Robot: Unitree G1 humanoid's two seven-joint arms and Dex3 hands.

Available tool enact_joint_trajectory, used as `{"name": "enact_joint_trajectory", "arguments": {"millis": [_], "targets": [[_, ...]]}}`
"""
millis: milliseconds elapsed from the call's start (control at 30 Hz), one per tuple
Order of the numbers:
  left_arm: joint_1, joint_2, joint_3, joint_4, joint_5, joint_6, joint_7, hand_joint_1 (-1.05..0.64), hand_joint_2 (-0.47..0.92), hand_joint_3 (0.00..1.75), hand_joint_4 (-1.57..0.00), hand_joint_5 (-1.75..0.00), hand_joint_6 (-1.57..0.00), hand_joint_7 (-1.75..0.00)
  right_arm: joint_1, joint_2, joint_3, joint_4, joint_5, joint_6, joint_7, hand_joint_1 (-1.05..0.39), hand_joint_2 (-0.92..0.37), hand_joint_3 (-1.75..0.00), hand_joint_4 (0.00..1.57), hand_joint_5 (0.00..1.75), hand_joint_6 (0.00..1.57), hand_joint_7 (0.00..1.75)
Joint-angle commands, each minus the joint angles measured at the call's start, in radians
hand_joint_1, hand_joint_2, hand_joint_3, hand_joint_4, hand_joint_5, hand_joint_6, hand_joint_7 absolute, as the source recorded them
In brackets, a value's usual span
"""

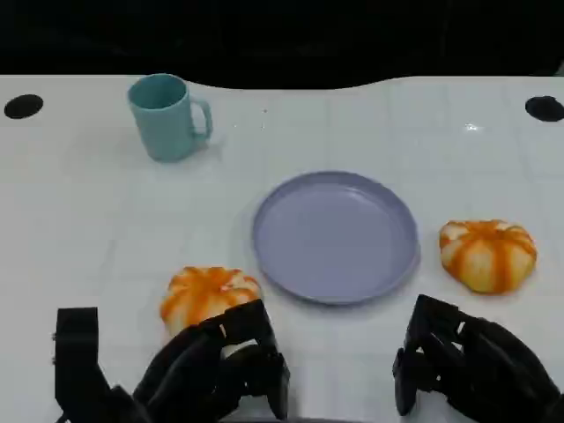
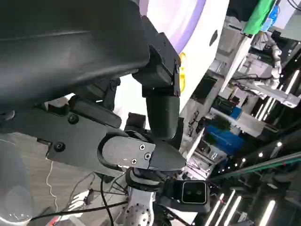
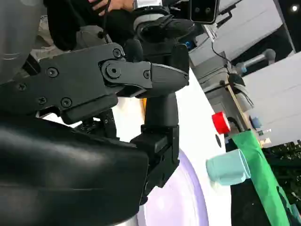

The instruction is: Grasp the bread from the table and place it into the plate.

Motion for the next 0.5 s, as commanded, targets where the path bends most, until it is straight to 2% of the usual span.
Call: {"name": "enact_joint_trajectory", "arguments": {"millis": [33, 500], "targets": [[0.012, 0.013, 0.005, -0.012, 0.005, -0.006, -0.004, -0.65, 0.92, 0.20, -0.67, -1.75, -0.52, -1.57, 0.002, -0.013, -0.007, -0.003, 0.001, -0.008, 0.001, -0.53, -0.92, -0.46, 0.59, 1.75, 0.43, 1.61], [0.014, 0.011, 0.006, -0.014, 0.002, 0.002, -0.001, -0.63, 0.92, 0.21, -0.68, -1.75, -0.52, -1.56, -0.002, -0.014, -0.005, 0.000, -0.001, -0.003, -0.003, -0.53, -0.92, -0.45, 0.60, 1.75, 0.44, 1.62]]}}
